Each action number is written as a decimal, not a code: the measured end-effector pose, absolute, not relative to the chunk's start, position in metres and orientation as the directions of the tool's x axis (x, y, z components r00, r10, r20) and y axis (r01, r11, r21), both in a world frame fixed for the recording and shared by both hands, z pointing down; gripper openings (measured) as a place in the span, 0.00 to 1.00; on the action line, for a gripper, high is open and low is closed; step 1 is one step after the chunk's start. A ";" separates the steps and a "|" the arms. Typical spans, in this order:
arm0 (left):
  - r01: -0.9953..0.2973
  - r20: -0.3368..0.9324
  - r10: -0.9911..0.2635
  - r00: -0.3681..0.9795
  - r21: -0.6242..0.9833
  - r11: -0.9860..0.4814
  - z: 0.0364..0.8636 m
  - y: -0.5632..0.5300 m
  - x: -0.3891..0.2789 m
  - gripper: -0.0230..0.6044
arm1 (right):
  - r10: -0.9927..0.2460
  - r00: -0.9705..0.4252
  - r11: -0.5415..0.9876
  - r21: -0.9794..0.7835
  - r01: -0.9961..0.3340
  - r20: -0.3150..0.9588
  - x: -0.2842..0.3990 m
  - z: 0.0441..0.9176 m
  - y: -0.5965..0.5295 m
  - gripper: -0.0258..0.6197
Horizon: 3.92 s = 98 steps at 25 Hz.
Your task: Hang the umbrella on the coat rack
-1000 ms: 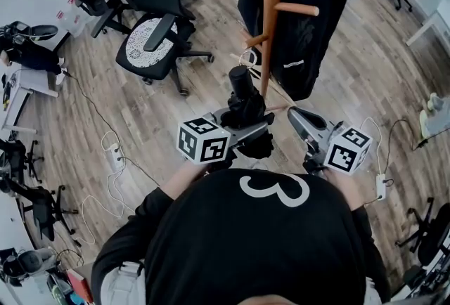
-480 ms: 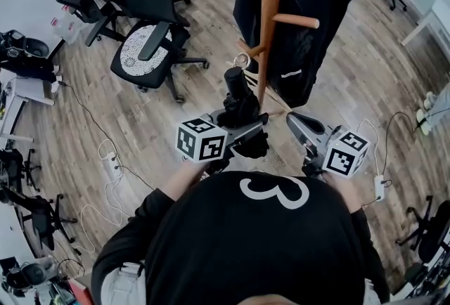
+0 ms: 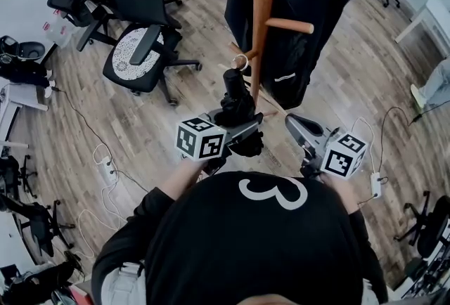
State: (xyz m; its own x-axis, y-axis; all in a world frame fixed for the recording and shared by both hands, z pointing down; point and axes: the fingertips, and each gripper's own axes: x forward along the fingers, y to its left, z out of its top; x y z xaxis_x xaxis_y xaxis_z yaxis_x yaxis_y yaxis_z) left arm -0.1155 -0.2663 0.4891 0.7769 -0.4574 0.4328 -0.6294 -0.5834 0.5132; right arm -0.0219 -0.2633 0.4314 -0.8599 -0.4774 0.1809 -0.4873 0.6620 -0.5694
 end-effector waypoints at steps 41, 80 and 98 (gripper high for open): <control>-0.795 0.521 -0.614 0.593 0.258 -0.549 0.550 -0.343 -0.112 0.47 | -0.547 -0.808 0.574 -0.605 -0.552 0.218 0.025 0.438 -0.267 0.08; -0.646 0.167 -0.654 0.738 0.455 -0.613 0.387 -0.092 -0.014 0.28 | -0.411 -0.900 0.754 -0.501 -0.425 0.145 0.096 0.396 -0.091 0.08; -0.544 0.124 -0.544 0.830 0.399 -0.738 0.350 0.036 0.082 0.07 | -0.379 -0.925 0.834 -0.426 -0.351 0.021 0.151 0.342 0.035 0.08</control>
State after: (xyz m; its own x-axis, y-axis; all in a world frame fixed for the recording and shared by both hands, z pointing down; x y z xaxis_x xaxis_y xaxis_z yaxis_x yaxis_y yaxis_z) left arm 0.0824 0.0360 0.3503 0.8296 -0.5445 0.1237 -0.5440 -0.7384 0.3985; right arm 0.1510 0.0350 0.3418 -0.9253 -0.3786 0.0210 -0.3508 0.8339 -0.4262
